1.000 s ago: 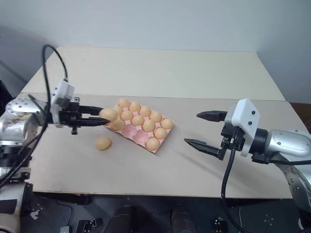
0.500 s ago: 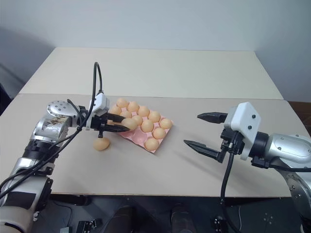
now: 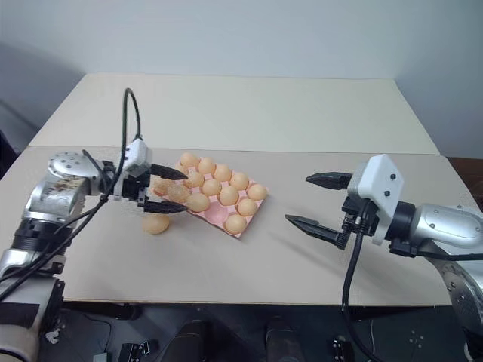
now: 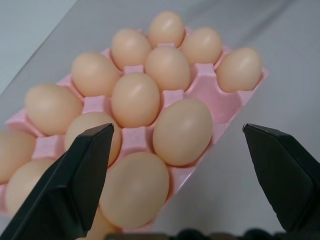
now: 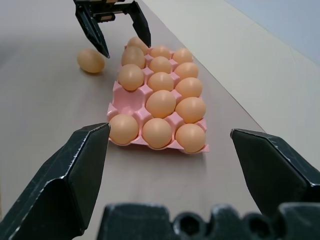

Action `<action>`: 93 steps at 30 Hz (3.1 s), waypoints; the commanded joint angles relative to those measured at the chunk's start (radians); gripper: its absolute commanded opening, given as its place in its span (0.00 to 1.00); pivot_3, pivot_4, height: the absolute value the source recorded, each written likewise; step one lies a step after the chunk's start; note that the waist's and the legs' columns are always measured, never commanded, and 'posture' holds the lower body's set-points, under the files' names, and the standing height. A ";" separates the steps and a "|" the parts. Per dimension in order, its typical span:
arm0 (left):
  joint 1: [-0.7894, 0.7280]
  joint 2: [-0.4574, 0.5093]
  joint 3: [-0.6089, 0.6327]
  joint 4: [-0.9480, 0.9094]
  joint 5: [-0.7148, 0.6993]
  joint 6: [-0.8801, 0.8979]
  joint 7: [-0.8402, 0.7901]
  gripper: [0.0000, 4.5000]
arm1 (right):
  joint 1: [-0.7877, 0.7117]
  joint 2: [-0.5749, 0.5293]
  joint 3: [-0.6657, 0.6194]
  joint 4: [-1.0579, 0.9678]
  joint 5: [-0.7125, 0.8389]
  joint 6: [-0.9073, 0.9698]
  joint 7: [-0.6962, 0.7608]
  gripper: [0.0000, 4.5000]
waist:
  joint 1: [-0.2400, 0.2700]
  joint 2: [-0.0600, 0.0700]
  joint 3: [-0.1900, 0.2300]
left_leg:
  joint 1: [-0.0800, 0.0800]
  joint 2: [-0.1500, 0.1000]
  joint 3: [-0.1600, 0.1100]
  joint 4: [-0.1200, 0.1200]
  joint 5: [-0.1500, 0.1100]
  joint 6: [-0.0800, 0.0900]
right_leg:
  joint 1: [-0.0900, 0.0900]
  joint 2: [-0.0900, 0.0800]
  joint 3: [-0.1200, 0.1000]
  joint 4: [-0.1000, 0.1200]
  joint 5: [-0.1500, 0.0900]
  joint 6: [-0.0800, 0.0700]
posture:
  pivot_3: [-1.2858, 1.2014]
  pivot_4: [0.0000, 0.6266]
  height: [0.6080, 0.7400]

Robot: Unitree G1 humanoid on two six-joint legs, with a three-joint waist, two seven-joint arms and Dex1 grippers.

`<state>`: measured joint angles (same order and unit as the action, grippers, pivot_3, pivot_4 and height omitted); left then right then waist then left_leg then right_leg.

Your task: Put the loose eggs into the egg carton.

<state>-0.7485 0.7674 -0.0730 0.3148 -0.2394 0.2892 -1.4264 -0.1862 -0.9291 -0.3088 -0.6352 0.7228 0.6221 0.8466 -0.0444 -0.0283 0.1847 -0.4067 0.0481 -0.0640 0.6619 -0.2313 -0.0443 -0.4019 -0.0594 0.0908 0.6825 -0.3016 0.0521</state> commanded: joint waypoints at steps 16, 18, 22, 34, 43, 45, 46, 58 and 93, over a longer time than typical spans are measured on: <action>0.859 0.194 0.919 -0.461 -0.278 0.154 0.071 0.99 | -0.070 -0.014 0.049 0.132 -0.053 -0.087 0.127 1.00 | -0.004 0.001 0.000 | 0.001 0.002 0.002 -0.002 0.000 0.000 | 0.000 0.000 0.000 -0.001 0.000 0.000 | 0.52 0.24 1.00; 0.899 0.155 0.941 -0.495 -0.297 0.150 0.112 0.99 | -0.077 -0.015 0.059 0.145 -0.055 -0.087 0.143 1.00 | 0.005 0.001 0.000 | 0.001 0.002 0.002 -0.002 0.000 0.000 | 0.000 0.000 0.000 -0.002 0.000 0.000 | 0.52 0.24 1.00; 0.927 0.110 0.918 -0.559 -0.345 0.161 0.161 0.99 | -0.088 -0.019 0.079 0.186 -0.078 -0.100 0.179 1.00 | 0.012 0.000 0.000 | 0.002 0.002 0.002 -0.002 0.000 0.000 | 0.002 -0.001 0.000 -0.002 0.000 0.000 | 0.52 0.24 1.00; 0.723 0.162 0.603 -0.544 -0.342 0.175 0.217 0.99 | -0.113 -0.014 0.079 0.178 -0.088 -0.092 0.180 1.00 | 0.004 0.000 0.000 | 0.002 0.001 0.002 -0.002 0.000 0.000 | 0.002 0.000 0.001 -0.002 0.000 0.000 | 0.52 0.24 1.00; 0.498 0.076 0.184 -0.451 -0.102 0.184 0.423 0.99 | -0.066 -0.015 0.026 0.096 -0.065 -0.064 0.129 1.00 | 0.000 0.000 0.000 | 0.001 0.001 0.002 -0.002 -0.001 0.000 | 0.000 0.000 0.001 -0.002 0.000 0.000 | 0.52 0.24 1.00; 0.487 0.061 0.160 -0.435 -0.088 0.185 0.438 0.99 | -0.051 -0.016 0.009 0.076 -0.055 -0.057 0.119 1.00 | 0.000 0.000 0.000 | 0.001 0.001 0.002 -0.002 -0.001 0.000 | 0.000 0.000 0.001 -0.001 0.000 0.000 | 0.52 0.24 1.00; 0.482 0.054 0.150 -0.429 -0.080 0.193 0.451 0.99 | -0.043 -0.018 0.000 0.067 -0.051 -0.053 0.115 1.00 | 0.000 0.000 0.000 | 0.001 0.001 0.002 -0.002 -0.001 0.000 | 0.000 0.000 0.001 -0.001 0.000 0.000 | 0.52 0.24 1.00; 0.434 0.024 0.090 -0.343 -0.025 0.183 0.480 0.50 | -0.013 -0.019 -0.031 0.032 -0.030 -0.040 0.078 1.00 | 0.004 0.000 0.000 | 0.001 0.001 0.002 -0.002 0.000 0.000 | 0.000 0.000 0.001 -0.002 0.000 0.000 | 0.52 0.24 1.00; 0.134 -0.159 -0.091 -0.470 -0.125 0.360 0.415 0.99 | 0.061 0.005 -0.054 -0.038 -0.017 -0.050 -0.023 1.00 | 0.013 0.000 0.000 | 0.001 0.000 0.002 -0.001 0.000 0.000 | 0.002 0.000 0.002 -0.002 0.000 0.000 | 0.52 0.24 1.00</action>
<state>-0.6145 0.5921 -0.2012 -0.1046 -0.3404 0.6429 -1.0012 -0.1209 -0.9244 -0.3287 -0.6443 0.6906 0.5781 0.8288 -0.0312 -0.0288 0.1844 -0.4054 0.0483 -0.0620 0.6613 -0.2317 -0.0442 -0.4004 -0.0595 0.0924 0.6806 -0.3015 0.0522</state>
